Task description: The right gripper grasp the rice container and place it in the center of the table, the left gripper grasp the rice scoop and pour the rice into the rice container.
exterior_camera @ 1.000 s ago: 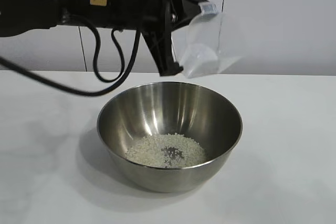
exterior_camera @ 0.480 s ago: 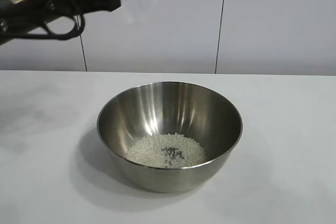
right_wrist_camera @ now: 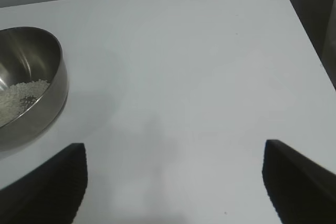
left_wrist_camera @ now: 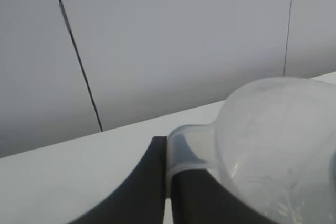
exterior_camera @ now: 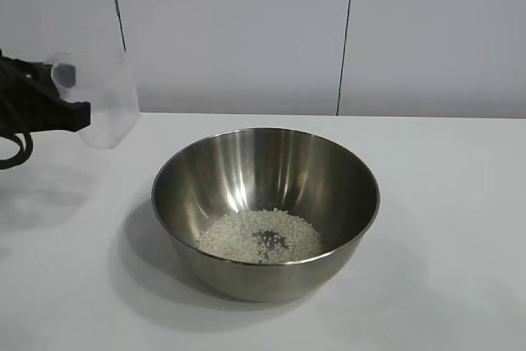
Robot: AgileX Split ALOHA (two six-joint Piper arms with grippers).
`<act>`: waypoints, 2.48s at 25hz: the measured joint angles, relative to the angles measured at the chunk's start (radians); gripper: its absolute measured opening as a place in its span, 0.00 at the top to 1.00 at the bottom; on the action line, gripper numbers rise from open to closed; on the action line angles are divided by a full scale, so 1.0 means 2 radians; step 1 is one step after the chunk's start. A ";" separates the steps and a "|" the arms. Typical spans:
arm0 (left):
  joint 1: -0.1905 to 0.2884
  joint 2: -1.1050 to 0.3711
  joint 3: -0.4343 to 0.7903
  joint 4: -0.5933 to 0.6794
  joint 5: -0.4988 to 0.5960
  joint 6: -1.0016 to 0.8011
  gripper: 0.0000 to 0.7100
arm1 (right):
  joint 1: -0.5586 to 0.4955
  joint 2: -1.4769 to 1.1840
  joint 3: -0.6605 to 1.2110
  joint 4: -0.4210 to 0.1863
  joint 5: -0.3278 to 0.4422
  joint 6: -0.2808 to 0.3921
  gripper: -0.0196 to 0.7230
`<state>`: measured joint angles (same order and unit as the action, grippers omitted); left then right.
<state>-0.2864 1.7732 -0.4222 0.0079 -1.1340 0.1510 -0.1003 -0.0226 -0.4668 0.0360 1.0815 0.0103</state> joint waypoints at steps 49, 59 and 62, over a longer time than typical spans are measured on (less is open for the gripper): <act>0.005 0.139 0.011 -0.012 -0.008 -0.018 0.28 | 0.000 0.000 0.000 0.000 0.000 0.000 0.14; 0.005 0.139 0.059 -0.011 -0.008 -0.018 0.11 | 0.000 0.000 0.000 0.000 0.000 0.000 0.14; 0.005 0.138 0.063 -0.009 -0.009 -0.018 0.07 | 0.000 0.000 0.000 0.000 0.000 0.000 0.14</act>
<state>-0.2770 2.0496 -0.2963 -0.0103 -1.1518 0.1158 -0.1003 -0.0226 -0.4668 0.0360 1.0810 0.0103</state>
